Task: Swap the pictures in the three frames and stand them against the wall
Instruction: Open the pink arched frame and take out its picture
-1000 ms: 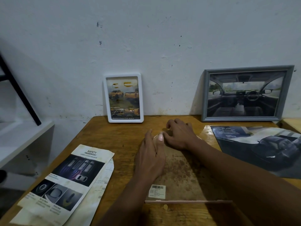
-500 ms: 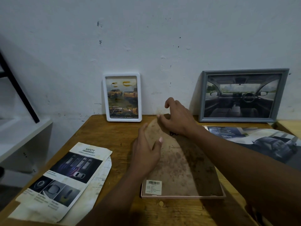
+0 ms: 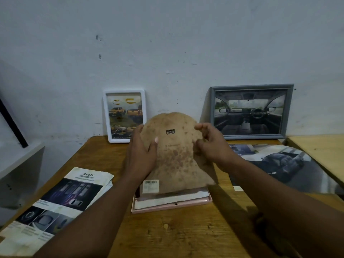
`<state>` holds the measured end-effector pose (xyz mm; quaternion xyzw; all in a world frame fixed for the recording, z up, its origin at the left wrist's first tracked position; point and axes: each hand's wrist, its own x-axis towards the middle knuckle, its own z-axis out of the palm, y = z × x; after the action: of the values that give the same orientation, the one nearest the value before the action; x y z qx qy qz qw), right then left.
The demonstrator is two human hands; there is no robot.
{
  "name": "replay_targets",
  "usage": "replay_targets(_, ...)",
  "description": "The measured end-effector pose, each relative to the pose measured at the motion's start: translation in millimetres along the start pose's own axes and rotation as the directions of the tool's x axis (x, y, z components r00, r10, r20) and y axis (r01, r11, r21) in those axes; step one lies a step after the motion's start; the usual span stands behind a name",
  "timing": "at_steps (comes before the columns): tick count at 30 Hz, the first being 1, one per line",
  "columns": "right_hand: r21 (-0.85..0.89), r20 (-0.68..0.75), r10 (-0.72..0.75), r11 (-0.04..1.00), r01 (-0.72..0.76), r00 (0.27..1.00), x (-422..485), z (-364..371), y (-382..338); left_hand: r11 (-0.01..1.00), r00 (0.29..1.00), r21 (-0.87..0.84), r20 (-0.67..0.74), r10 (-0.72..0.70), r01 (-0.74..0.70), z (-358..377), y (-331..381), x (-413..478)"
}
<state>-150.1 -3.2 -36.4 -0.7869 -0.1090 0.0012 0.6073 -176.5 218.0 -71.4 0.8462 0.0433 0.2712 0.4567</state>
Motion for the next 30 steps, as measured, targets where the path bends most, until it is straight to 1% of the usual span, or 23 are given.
replay_targets(1, 0.019, -0.051, -0.029, 0.999, 0.03, 0.998, 5, -7, -6, 0.999, 1.0, -0.029, 0.002, 0.031, -0.03, 3, 11, 3)
replay_targets(2, -0.013, -0.097, -0.068, 0.998, 0.067, 0.993, 10, -16, -13, 0.997, 0.998, -0.045, 0.012, 0.061, -0.061, 8, 21, 7)
replay_targets(4, -0.179, -0.148, -0.133, 0.978, 0.106, 0.98, 18, -41, -26, 0.995, 0.994, -0.046, 0.064, 0.093, -0.09, 21, 40, 11)
replay_targets(6, -0.335, -0.177, -0.134, 0.94, 0.069, 0.975, 21, -71, -33, 0.996, 0.981, -0.045, 0.175, 0.088, -0.081, 36, 57, 8)
replay_targets(8, -0.438, -0.188, -0.103, 0.899, 0.01, 0.977, 22, -101, -28, 0.991, 0.941, -0.103, 0.32, 0.109, -0.08, 55, 68, -1)
replay_targets(10, -0.512, -0.175, -0.038, 0.857, -0.058, 0.984, 18, -125, -14, 0.991, 0.884, -0.123, 0.458, 0.097, -0.045, 74, 72, -15)
replay_targets(13, -0.563, -0.185, 0.073, 0.809, -0.167, 0.98, 9, -145, 12, 0.998, 0.813, -0.027, 0.578, 0.069, -0.065, 98, 65, -33)
replay_targets(16, -0.569, -0.196, 0.178, 0.78, -0.26, 0.964, 1, -148, 36, 0.977, 0.739, 0.142, 0.673, 0.021, -0.158, 113, 60, -43)
replay_targets(18, -0.546, -0.215, 0.191, 0.789, -0.28, 0.958, -2, -141, 50, 0.933, 0.72, 0.262, 0.693, -0.002, -0.249, 117, 57, -45)
replay_targets(20, -0.536, -0.234, 0.169, 0.799, -0.272, 0.957, -3, -130, 61, 0.881, 0.736, 0.341, 0.676, 0.012, -0.328, 116, 55, -42)
replay_targets(22, -0.561, -0.23, 0.181, 0.778, -0.282, 0.956, -5, -119, 69, 0.843, 0.758, 0.392, 0.651, 0.029, -0.369, 114, 50, -39)
replay_targets(24, -0.617, -0.198, 0.206, 0.734, -0.285, 0.958, -8, -109, 73, 0.836, 0.776, 0.405, 0.63, 0.039, -0.371, 111, 45, -37)
replay_targets(26, -0.723, -0.184, 0.187, 0.64, -0.261, 0.965, -10, -101, 77, 0.853, 0.784, 0.386, 0.62, 0.042, -0.351, 108, 39, -36)
replay_targets(28, -0.844, -0.184, 0.152, 0.482, -0.235, 0.971, -12, -93, 74, 0.875, 0.795, 0.352, 0.603, 0.061, -0.334, 102, 32, -35)
replay_targets(30, -0.915, -0.174, 0.124, 0.347, -0.207, 0.977, -11, -84, 67, 0.89, 0.823, 0.331, 0.562, 0.082, -0.314, 93, 25, -32)
